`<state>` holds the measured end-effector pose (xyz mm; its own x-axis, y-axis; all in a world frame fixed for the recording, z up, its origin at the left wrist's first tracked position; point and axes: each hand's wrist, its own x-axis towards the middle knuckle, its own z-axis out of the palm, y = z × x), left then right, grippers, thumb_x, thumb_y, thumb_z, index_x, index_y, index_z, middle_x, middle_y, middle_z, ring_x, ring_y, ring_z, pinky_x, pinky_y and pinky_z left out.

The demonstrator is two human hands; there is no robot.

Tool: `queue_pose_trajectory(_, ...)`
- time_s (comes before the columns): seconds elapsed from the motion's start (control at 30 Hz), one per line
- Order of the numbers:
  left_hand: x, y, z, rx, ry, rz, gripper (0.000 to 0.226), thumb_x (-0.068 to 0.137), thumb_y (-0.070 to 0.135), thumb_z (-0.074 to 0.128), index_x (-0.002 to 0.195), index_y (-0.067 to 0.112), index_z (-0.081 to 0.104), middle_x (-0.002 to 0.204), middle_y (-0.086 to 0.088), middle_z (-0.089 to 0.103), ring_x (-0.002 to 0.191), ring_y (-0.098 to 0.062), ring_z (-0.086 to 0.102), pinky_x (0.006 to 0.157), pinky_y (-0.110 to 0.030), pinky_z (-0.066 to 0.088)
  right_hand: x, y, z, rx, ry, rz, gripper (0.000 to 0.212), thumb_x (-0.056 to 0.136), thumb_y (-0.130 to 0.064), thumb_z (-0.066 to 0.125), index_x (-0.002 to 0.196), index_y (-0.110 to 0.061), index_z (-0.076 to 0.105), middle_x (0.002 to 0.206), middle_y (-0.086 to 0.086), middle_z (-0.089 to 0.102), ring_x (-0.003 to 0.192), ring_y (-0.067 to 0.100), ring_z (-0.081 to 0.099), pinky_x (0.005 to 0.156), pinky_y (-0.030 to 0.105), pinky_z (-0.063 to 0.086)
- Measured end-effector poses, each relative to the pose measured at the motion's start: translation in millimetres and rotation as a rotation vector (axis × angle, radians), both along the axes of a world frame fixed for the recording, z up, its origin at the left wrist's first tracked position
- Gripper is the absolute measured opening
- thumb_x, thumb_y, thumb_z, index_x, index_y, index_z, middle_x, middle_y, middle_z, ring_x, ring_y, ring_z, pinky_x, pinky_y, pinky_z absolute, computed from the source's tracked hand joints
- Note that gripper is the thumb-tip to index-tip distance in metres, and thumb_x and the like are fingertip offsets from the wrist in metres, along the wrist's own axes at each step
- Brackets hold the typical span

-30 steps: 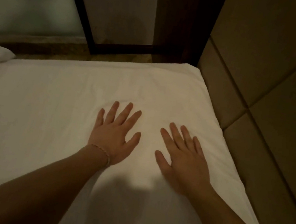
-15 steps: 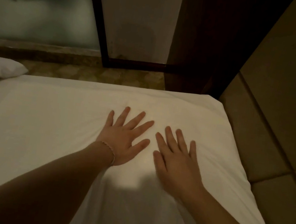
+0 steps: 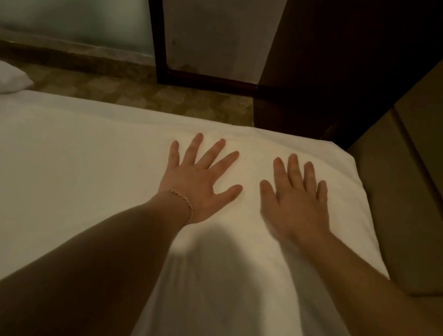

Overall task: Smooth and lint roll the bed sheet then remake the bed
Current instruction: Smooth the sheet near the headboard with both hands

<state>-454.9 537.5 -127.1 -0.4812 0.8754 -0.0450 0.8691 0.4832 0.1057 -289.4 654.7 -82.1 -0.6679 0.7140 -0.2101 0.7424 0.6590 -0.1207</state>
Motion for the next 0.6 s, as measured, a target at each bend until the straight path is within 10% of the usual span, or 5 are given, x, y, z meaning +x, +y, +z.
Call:
queue_pose_trajectory(0.37,44.9,-21.8,30.2,-0.104,-0.075,0.105,0.070,0.097,0.069,0.001,0.158,0.037,-0.011,0.167,0.005,-0.019,0.151,-0.033,-0.023,0.120,-0.061,-0.009,80.3,-73.3,-16.5,0.078,0.052,0.210,0.060,0.097,-0.064,0.002,0.152,-0.044,-0.013,0.162,-0.009,-0.020,0.147,0.015,-0.024,0.121,0.046,-0.006)
queue_pose_trajectory(0.6,121.4,-97.9,37.4,-0.085,-0.101,0.048,0.067,0.100,0.063,0.000,0.159,0.032,-0.011,0.166,0.001,-0.020,0.151,-0.030,-0.024,0.121,-0.056,-0.010,101.6,-124.3,-4.7,-0.004,0.002,-0.073,0.062,0.098,-0.059,0.002,0.154,-0.036,-0.012,0.162,-0.005,-0.019,0.149,0.022,-0.019,0.120,0.049,-0.009)
